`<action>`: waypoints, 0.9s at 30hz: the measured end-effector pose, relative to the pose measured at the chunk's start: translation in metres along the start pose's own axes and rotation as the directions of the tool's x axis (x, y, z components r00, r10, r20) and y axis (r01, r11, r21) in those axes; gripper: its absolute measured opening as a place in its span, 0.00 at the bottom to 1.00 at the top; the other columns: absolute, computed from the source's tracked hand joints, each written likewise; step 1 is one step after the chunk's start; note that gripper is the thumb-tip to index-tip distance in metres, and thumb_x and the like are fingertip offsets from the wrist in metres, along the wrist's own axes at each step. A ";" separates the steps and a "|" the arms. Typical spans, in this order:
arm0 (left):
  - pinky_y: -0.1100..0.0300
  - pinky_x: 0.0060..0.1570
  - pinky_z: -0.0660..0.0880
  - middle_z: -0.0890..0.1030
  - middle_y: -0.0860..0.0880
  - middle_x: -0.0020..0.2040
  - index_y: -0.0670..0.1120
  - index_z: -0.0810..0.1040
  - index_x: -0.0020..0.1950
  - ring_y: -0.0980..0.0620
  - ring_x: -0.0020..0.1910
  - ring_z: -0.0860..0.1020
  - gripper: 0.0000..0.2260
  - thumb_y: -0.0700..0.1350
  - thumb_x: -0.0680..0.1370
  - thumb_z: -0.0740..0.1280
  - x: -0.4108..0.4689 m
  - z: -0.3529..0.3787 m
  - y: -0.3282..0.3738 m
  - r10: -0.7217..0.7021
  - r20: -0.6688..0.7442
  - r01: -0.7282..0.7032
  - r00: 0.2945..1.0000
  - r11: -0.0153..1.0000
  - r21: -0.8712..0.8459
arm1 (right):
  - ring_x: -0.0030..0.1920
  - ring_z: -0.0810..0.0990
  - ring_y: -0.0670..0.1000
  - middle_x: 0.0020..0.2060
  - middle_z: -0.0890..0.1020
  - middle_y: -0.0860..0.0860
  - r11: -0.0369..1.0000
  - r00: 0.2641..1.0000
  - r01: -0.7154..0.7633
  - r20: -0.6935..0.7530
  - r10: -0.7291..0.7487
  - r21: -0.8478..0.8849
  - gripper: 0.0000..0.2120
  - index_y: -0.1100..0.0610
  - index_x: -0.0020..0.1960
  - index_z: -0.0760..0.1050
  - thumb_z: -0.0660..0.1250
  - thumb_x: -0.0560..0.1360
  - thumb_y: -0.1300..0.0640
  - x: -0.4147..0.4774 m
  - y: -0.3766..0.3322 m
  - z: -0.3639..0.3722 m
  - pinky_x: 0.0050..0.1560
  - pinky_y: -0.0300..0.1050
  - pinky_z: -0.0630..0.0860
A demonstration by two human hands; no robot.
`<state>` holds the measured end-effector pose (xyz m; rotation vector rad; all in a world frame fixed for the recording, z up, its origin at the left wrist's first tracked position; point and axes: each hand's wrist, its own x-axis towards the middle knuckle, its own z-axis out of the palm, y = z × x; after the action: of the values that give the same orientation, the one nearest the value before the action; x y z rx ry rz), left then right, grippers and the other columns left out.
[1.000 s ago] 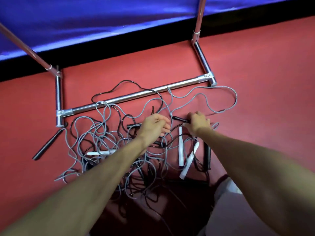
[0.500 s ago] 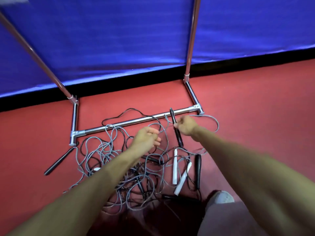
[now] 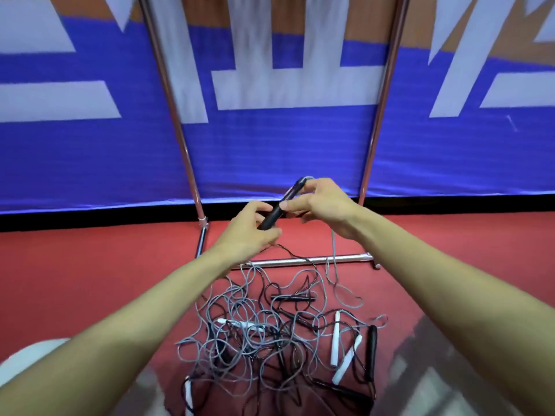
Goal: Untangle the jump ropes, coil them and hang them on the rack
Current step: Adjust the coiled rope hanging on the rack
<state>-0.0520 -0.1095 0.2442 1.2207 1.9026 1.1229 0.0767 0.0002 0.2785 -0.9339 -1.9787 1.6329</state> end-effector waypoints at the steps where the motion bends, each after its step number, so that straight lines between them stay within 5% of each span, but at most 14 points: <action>1: 0.45 0.49 0.79 0.81 0.45 0.41 0.46 0.71 0.58 0.42 0.37 0.81 0.16 0.34 0.75 0.69 -0.006 -0.007 -0.001 0.037 -0.017 -0.037 0.999 0.999 -0.012 | 0.34 0.81 0.48 0.37 0.83 0.54 0.999 0.999 0.025 0.023 -0.026 0.026 0.06 0.61 0.48 0.77 0.71 0.73 0.60 -0.003 -0.009 0.004 0.32 0.38 0.71; 3: 0.51 0.39 0.78 0.80 0.46 0.38 0.50 0.71 0.57 0.47 0.32 0.78 0.15 0.33 0.76 0.66 -0.016 -0.018 -0.006 0.091 -0.064 -0.092 0.994 0.996 -0.002 | 0.31 0.79 0.48 0.38 0.84 0.55 0.997 0.998 0.061 0.011 -0.061 0.053 0.07 0.61 0.44 0.78 0.67 0.77 0.57 -0.007 -0.015 0.009 0.29 0.38 0.69; 6: 0.63 0.30 0.67 0.78 0.50 0.35 0.55 0.74 0.52 0.54 0.28 0.69 0.15 0.34 0.76 0.65 -0.021 -0.032 -0.009 0.102 -0.155 -0.097 0.983 0.995 0.038 | 0.24 0.74 0.47 0.27 0.80 0.50 0.994 0.973 0.105 -0.206 -0.108 -0.023 0.13 0.58 0.38 0.77 0.66 0.77 0.53 0.001 -0.002 0.014 0.28 0.41 0.68; 9: 0.64 0.28 0.63 0.72 0.52 0.31 0.51 0.76 0.50 0.54 0.28 0.66 0.09 0.37 0.75 0.66 -0.013 -0.043 -0.004 0.121 -0.267 -0.099 0.956 0.990 0.096 | 0.38 0.80 0.49 0.35 0.80 0.47 0.971 0.919 0.140 -0.340 -0.201 -0.195 0.12 0.52 0.40 0.75 0.64 0.77 0.45 0.021 0.006 0.024 0.42 0.46 0.77; 13: 0.56 0.36 0.63 0.70 0.51 0.31 0.52 0.73 0.39 0.51 0.31 0.67 0.08 0.51 0.76 0.69 -0.007 -0.052 -0.004 0.098 -0.303 -0.101 0.948 0.995 0.005 | 0.45 0.82 0.49 0.44 0.83 0.54 0.987 0.983 0.158 -0.086 -0.160 -0.035 0.15 0.55 0.51 0.75 0.57 0.80 0.45 0.031 0.004 0.038 0.54 0.49 0.78; 16: 0.56 0.35 0.64 0.68 0.50 0.31 0.49 0.70 0.37 0.51 0.30 0.66 0.16 0.59 0.76 0.66 -0.008 -0.051 -0.005 0.082 -0.296 -0.084 0.952 0.996 0.005 | 0.43 0.81 0.52 0.40 0.83 0.55 0.954 0.973 0.233 0.040 -0.229 -0.187 0.15 0.56 0.43 0.78 0.58 0.81 0.49 0.029 0.011 0.047 0.53 0.48 0.77; 22: 0.58 0.33 0.70 0.72 0.51 0.30 0.46 0.68 0.39 0.51 0.25 0.71 0.15 0.51 0.83 0.58 -0.018 -0.051 0.003 0.006 -0.403 -0.113 0.915 0.963 -0.243 | 0.42 0.82 0.54 0.40 0.83 0.54 0.774 0.974 0.206 0.205 -0.100 -0.598 0.06 0.57 0.43 0.75 0.62 0.78 0.58 0.018 0.036 0.054 0.45 0.45 0.76; 27: 0.63 0.27 0.68 0.69 0.51 0.33 0.44 0.70 0.45 0.55 0.24 0.66 0.07 0.44 0.83 0.60 -0.027 -0.064 0.002 -0.076 -0.490 -0.140 0.869 0.910 -0.390 | 0.27 0.81 0.56 0.33 0.80 0.61 0.955 0.982 -0.043 0.164 0.095 -0.294 0.12 0.61 0.43 0.71 0.57 0.82 0.56 0.002 0.035 0.053 0.26 0.43 0.78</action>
<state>-0.0941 -0.1548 0.2762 0.7696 1.8458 1.8922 0.0481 -0.0320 0.2320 -1.0010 -2.3803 1.5341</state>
